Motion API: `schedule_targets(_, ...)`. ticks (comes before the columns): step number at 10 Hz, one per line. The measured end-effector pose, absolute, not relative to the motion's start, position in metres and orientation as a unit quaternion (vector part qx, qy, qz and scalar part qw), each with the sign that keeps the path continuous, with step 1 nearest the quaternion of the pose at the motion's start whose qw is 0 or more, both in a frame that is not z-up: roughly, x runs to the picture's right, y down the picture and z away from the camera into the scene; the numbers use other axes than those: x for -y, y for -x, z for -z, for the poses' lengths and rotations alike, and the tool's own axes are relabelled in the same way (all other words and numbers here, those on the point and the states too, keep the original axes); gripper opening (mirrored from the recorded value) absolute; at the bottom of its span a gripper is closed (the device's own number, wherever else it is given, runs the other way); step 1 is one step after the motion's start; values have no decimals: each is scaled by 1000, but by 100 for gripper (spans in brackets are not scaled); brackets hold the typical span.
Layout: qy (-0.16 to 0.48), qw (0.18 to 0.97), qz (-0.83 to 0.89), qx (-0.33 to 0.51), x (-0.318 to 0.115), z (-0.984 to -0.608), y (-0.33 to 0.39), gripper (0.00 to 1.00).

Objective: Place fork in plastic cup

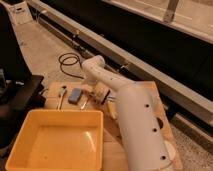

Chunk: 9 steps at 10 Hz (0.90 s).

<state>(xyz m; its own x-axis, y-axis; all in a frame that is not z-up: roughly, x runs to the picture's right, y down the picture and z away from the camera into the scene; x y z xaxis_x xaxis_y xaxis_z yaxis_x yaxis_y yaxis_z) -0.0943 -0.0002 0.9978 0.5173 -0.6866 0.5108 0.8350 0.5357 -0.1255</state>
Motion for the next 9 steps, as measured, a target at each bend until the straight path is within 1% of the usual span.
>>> schedule_targets(7, 200, 845, 445, 217, -9, -1011, 95, 79)
schedule_targets(8, 201, 845, 445, 217, -9, -1010, 93, 73)
schedule_targets(9, 204, 844, 446, 216, -10, -1009, 92, 61)
